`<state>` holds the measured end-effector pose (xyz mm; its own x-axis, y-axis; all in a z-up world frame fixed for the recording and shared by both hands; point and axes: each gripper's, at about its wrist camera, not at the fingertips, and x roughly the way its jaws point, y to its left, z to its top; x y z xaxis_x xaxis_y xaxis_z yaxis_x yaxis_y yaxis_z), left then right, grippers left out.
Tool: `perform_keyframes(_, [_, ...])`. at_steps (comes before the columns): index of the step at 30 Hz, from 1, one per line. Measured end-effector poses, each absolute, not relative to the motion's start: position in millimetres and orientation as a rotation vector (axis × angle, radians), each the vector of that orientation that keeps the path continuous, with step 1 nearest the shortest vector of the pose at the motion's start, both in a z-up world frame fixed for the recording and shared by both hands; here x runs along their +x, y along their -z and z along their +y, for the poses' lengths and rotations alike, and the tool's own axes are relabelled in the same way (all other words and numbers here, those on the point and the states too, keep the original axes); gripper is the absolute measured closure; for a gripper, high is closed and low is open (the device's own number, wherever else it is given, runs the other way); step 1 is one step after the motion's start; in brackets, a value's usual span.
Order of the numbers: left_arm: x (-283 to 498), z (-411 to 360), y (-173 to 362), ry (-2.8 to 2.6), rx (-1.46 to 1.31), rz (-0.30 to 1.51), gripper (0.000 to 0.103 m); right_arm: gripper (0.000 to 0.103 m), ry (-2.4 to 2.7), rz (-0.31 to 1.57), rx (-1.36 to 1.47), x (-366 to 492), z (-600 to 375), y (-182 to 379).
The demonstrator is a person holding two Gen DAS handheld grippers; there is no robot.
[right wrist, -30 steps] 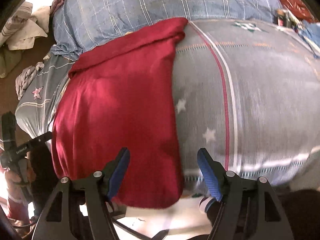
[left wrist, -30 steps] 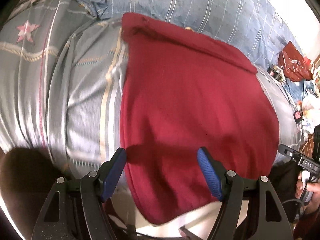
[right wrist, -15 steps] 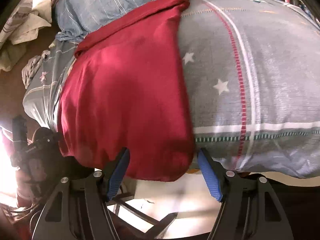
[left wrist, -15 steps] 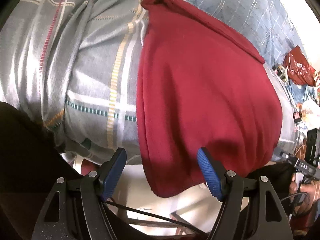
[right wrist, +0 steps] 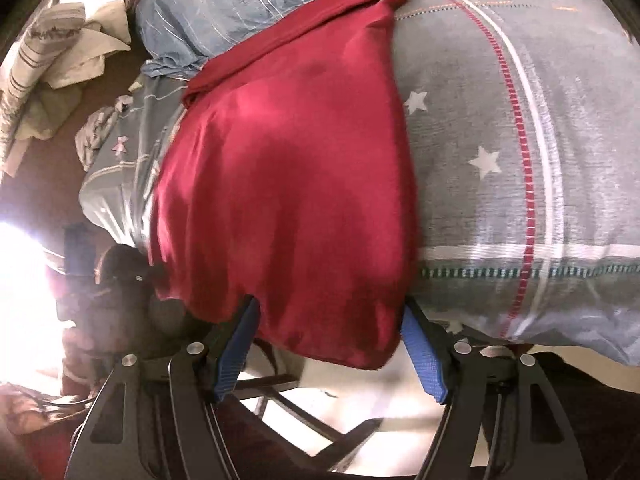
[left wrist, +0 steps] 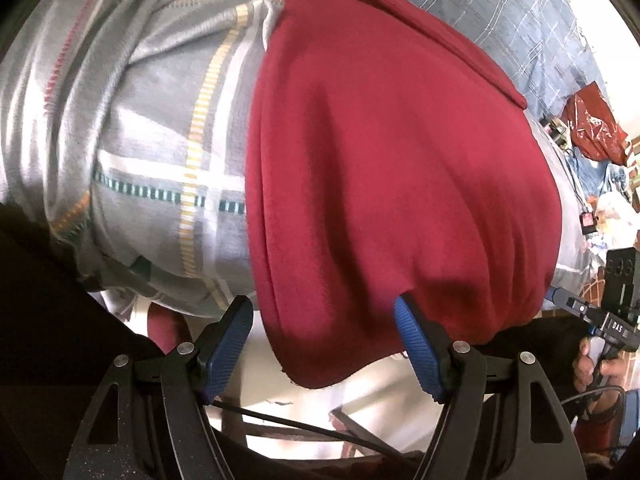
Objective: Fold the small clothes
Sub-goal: 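Grasp the sweater hem edge with both grippers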
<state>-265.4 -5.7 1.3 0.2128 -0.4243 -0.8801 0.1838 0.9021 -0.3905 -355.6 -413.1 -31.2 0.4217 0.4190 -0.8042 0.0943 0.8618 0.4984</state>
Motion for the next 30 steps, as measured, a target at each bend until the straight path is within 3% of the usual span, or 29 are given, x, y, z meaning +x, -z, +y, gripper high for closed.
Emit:
perform_keyframes(6, [-254,-1,5,0.422,-0.291,1.299,0.031,0.030,-0.214,1.221,0.535,-347,-413,48])
perform_keyframes(13, [-253,-3,7,0.424,-0.277,1.299,0.032,0.039,-0.227,1.213,0.529,-345,-412,47])
perform_keyframes(19, [-258,-11,6,0.390,-0.254,1.315,0.036,0.037,-0.213,1.217,0.488,-351,-413,44])
perform_keyframes(21, [-259,-14,5,0.384,-0.252,1.314,0.050,0.043,-0.208,1.224,0.472,-349,-409,43])
perform_keyframes(25, [-262,-20,8,0.379,-0.203,1.319,0.069,0.082,-0.211,1.214,0.401,-349,-400,35])
perform_keyframes(26, [-264,-23,7,0.376,-0.189,1.315,0.075,0.087,-0.215,1.209,0.378,-350,-398,33])
perform_keyframes(30, [-269,-28,4,0.378,-0.168,1.297,0.087,0.090,-0.230,1.194,0.332,-352,-393,24])
